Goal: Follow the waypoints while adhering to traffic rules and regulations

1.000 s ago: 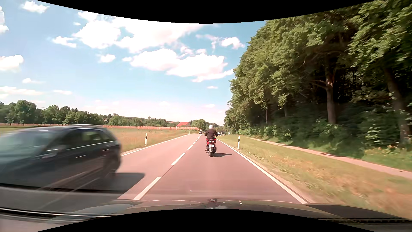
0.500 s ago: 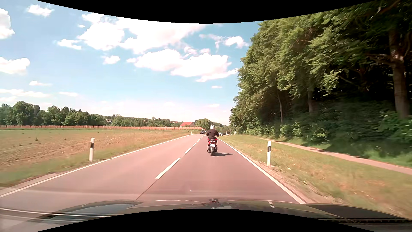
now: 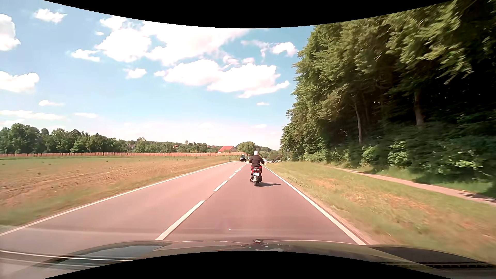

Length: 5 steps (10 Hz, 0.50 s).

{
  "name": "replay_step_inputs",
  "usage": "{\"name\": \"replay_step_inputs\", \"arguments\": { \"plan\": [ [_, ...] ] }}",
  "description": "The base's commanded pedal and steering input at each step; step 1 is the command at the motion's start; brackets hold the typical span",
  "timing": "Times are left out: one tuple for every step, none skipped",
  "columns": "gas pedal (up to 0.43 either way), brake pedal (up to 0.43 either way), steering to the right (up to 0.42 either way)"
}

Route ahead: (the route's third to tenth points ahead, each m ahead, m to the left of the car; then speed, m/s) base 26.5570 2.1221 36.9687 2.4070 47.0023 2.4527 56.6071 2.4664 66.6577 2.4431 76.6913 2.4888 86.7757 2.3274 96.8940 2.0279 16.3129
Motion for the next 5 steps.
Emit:
{"name": "replay_step_inputs", "arguments": {
  "plan": [
    [0.169,0.012,-0.002],
    [0.177,0.012,-0.002],
    [0.189,0.006,-0.002],
    [0.189,0.012,-0.006],
    [0.197,0.006,-0.012]
  ]
}}
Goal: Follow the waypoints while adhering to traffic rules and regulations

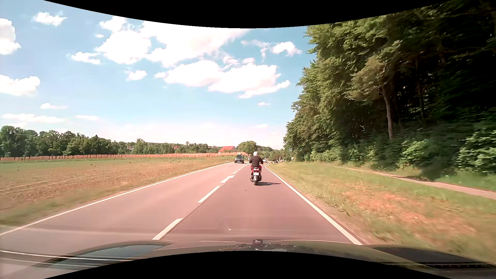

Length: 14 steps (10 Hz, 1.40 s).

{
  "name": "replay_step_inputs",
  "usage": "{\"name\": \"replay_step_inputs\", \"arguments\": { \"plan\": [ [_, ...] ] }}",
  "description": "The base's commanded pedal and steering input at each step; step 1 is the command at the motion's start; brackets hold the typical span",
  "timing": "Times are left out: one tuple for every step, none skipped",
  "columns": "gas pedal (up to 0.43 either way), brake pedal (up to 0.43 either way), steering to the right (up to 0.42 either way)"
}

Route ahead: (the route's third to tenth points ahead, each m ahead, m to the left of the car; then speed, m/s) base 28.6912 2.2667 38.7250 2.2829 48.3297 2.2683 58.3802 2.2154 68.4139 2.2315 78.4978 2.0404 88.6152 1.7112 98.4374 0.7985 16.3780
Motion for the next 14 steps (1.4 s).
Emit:
{"name": "replay_step_inputs", "arguments": {
  "plan": [
    [0.197,0.012,-0.013],
    [0.209,0.012,-0.013],
    [0.209,0.012,-0.012],
    [0.209,0.012,-0.009],
    [0.209,0.006,-0.005],
    [0.209,0.012,-0.005],
    [0.209,0.012,-0.004],
    [0.209,0.012,-0.004],
    [0.209,0.012,-0.003],
    [0.209,0.012,-0.003],
    [0.209,0.012,-0.002],
    [0.209,0.012,-0.002],
    [0.209,0.012,-0.001],
    [0.209,0.012,-0.001]
  ]
}}
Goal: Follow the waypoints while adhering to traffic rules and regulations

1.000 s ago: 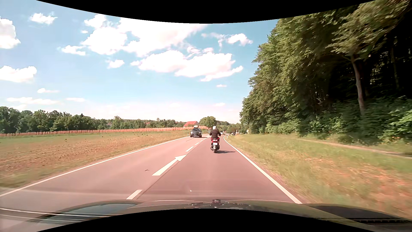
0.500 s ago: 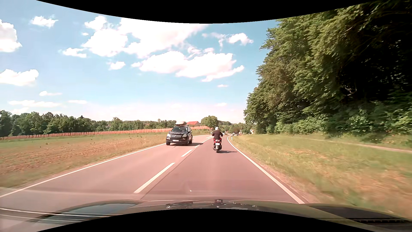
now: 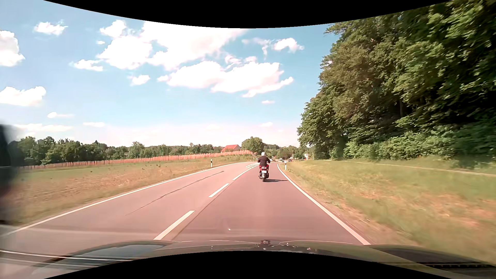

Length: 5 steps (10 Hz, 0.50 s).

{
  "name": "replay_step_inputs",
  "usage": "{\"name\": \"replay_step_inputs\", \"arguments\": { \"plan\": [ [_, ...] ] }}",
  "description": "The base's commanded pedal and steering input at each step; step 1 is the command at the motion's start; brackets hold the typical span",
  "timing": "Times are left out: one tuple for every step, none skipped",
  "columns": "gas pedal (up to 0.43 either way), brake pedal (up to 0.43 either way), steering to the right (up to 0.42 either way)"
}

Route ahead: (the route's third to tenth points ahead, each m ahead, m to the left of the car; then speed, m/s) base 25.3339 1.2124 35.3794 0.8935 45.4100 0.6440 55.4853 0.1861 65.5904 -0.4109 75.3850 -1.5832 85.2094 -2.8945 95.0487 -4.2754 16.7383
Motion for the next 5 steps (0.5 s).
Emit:
{"name": "replay_step_inputs", "arguments": {
  "plan": [
    [0.209,0.006,-0.001],
    [0.209,0.012,0.0],
    [0.209,0.012,0.003],
    [0.209,0.012,0.004],
    [0.209,0.012,0.004]
  ]
}}
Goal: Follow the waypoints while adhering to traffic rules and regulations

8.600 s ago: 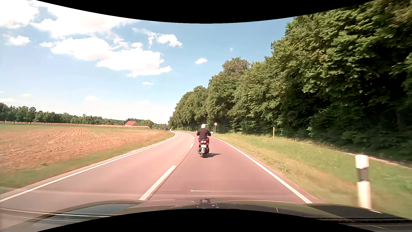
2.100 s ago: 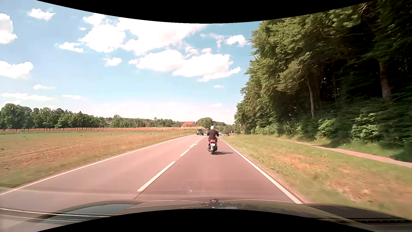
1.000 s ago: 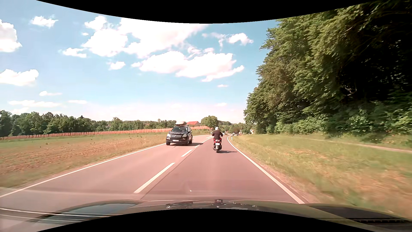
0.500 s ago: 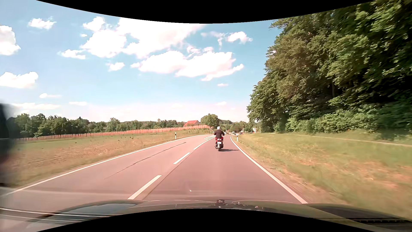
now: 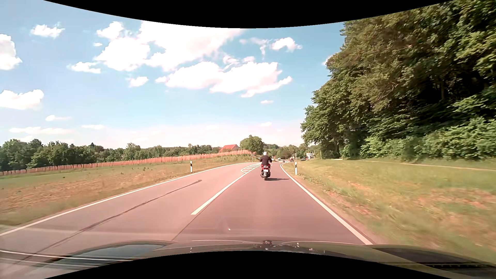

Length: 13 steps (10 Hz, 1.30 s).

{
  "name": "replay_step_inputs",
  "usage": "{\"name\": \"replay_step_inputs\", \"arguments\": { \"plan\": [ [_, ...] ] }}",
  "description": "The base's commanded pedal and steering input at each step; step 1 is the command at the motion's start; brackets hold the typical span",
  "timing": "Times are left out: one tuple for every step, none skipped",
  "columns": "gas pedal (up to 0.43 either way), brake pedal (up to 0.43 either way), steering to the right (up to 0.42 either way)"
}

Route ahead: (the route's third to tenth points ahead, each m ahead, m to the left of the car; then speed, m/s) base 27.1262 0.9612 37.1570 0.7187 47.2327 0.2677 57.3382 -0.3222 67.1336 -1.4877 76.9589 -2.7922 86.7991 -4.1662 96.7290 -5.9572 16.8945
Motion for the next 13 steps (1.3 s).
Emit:
{"name": "replay_step_inputs", "arguments": {
  "plan": [
    [0.209,0.012,0.006],
    [0.209,0.006,0.008],
    [0.209,0.012,0.009],
    [0.209,0.012,0.01],
    [0.209,0.012,0.011],
    [0.209,0.012,0.012],
    [0.209,0.012,0.012],
    [0.209,0.012,0.012],
    [0.209,0.012,0.012],
    [0.209,0.006,0.012],
    [0.209,0.012,0.012],
    [0.209,0.012,0.012],
    [0.209,0.012,0.012]
  ]
}}
